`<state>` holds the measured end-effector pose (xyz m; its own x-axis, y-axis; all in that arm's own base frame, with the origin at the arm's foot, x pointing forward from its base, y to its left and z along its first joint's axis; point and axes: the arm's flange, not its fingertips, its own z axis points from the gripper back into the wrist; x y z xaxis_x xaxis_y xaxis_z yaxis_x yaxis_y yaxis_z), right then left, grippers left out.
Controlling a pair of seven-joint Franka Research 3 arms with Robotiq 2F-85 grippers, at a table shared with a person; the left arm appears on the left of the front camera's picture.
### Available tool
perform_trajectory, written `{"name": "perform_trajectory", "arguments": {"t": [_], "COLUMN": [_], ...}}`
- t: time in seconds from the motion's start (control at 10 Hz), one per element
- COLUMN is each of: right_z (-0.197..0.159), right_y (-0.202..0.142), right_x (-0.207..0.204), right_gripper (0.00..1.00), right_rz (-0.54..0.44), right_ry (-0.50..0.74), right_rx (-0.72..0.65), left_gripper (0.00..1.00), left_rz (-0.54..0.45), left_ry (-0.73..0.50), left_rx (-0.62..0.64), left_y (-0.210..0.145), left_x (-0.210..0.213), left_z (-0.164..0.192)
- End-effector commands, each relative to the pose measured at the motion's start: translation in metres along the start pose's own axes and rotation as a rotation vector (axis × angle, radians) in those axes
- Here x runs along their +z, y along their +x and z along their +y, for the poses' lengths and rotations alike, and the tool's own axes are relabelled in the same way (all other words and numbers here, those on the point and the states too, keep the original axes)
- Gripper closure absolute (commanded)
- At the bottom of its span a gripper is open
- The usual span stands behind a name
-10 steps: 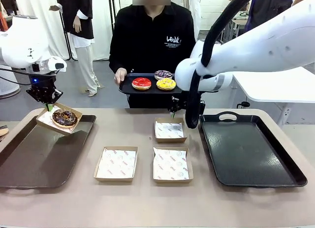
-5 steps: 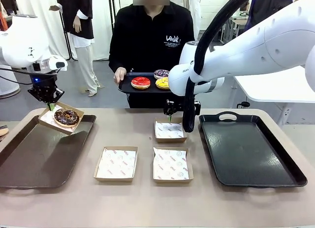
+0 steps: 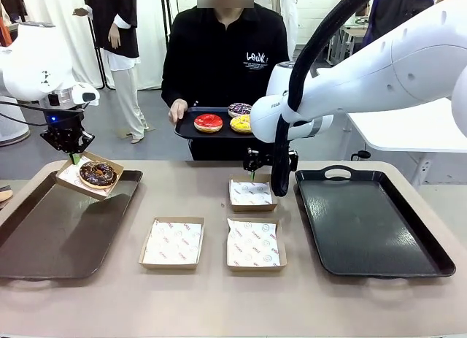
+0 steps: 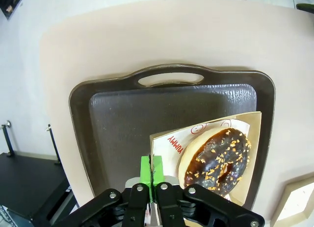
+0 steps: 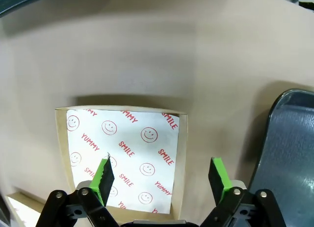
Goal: Individually package the donuts and arrange them on the tray.
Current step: Place the picked Paper togo box on the Handle tray while simultaneously picking up another Paper togo box from the table with the other hand.
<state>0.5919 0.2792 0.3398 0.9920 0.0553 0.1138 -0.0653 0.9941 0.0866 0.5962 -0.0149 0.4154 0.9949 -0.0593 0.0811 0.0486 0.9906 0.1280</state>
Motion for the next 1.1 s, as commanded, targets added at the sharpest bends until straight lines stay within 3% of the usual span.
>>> {"name": "perform_trajectory", "arguments": {"t": [0.0,0.4,1.0], "right_z": [-0.001,-0.015,-0.014], "right_y": [-0.007,-0.028,-0.027], "right_x": [-0.004,-0.007,-0.013], "right_gripper": [0.0,0.0,0.0], "right_rz": [-0.005,-0.031,-0.029], "right_ry": [-0.015,-0.044,-0.02], "right_rx": [-0.065,-0.199,-0.187], "left_gripper": [0.99,0.99,0.99], "left_rz": [0.0,-0.01,0.023], "left_ry": [0.0,-0.088,-0.089], "left_rx": [0.0,0.06,0.061], "left_y": [0.0,-0.001,0.019], "left_x": [0.0,-0.003,-0.027], "left_z": [0.0,-0.011,-0.016]}}
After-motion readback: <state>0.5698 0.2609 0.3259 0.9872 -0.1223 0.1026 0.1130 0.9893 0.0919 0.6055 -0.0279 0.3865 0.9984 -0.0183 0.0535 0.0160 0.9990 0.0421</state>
